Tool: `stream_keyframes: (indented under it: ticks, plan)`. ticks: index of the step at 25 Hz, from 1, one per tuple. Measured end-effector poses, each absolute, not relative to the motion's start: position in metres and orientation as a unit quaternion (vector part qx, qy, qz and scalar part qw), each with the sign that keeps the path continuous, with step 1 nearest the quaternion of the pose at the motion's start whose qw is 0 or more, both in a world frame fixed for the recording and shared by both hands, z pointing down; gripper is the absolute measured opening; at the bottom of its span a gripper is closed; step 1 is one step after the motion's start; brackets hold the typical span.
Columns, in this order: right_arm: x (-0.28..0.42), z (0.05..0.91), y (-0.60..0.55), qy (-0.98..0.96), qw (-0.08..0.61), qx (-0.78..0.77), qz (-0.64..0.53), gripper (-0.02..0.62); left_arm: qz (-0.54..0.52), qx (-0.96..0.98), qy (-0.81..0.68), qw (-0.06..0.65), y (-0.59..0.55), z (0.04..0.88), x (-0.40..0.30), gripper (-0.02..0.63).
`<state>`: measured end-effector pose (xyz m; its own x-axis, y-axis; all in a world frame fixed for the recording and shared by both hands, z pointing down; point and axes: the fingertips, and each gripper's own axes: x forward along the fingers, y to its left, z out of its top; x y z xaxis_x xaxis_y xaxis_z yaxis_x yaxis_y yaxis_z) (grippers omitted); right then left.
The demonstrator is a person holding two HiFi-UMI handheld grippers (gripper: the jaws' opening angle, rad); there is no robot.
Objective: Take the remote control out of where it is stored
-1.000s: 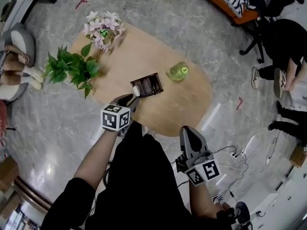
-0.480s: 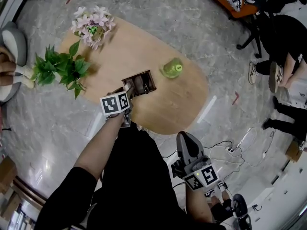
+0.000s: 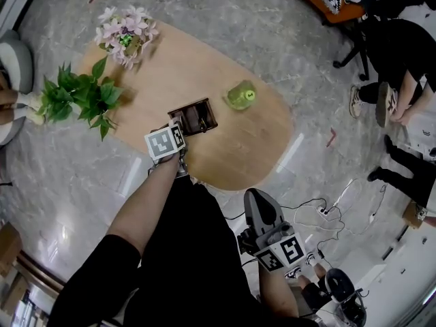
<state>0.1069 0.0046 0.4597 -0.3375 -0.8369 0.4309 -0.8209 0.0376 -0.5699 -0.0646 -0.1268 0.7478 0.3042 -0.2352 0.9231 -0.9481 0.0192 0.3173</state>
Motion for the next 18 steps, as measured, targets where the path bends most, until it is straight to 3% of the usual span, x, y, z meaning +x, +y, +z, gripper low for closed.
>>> stream_keyframes:
  ticks: [6,18]
  plan:
    - [0.1,0.458,-0.002,0.731,0.012,-0.564,-0.384,0.008,0.301,0.631,-0.497,0.514,-0.132,0.716,-0.072,0.109]
    - [0.056,0.472,-0.029,0.779,-0.021,-0.508,-0.367,0.008,0.135,0.663,-0.485,0.554,-0.123,0.653,-0.124,0.109]
